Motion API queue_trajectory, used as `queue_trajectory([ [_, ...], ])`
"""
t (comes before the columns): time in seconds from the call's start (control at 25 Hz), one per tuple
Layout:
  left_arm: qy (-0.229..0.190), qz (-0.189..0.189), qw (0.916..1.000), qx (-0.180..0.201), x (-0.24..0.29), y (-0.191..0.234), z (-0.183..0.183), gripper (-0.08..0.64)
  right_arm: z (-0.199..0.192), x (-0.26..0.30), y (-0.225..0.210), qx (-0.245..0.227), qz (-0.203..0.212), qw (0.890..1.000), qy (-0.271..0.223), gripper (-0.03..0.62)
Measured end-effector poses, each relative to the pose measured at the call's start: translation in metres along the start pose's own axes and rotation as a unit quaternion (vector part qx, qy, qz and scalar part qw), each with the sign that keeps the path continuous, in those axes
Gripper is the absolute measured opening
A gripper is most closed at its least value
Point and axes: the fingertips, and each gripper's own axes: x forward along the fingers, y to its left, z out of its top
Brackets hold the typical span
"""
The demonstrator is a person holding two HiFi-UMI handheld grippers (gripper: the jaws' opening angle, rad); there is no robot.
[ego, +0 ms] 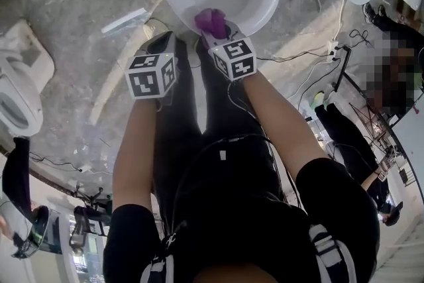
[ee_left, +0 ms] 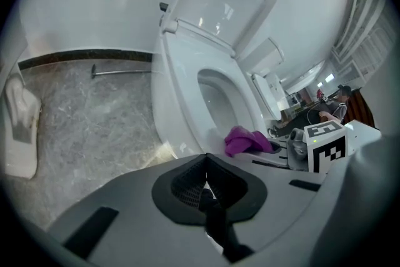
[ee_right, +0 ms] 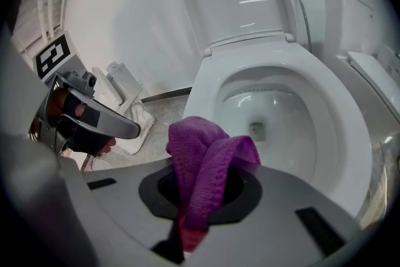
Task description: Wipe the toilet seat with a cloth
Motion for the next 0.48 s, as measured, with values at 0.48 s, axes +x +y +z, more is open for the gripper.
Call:
queue_trajectory([
  [0.48,-0.033,0.002,0.9994,0.002,-0.025,0.042,0.051,0.009,0.061,0.043,0.043,-0.043,0.025,0.997,-0.056,0.049],
])
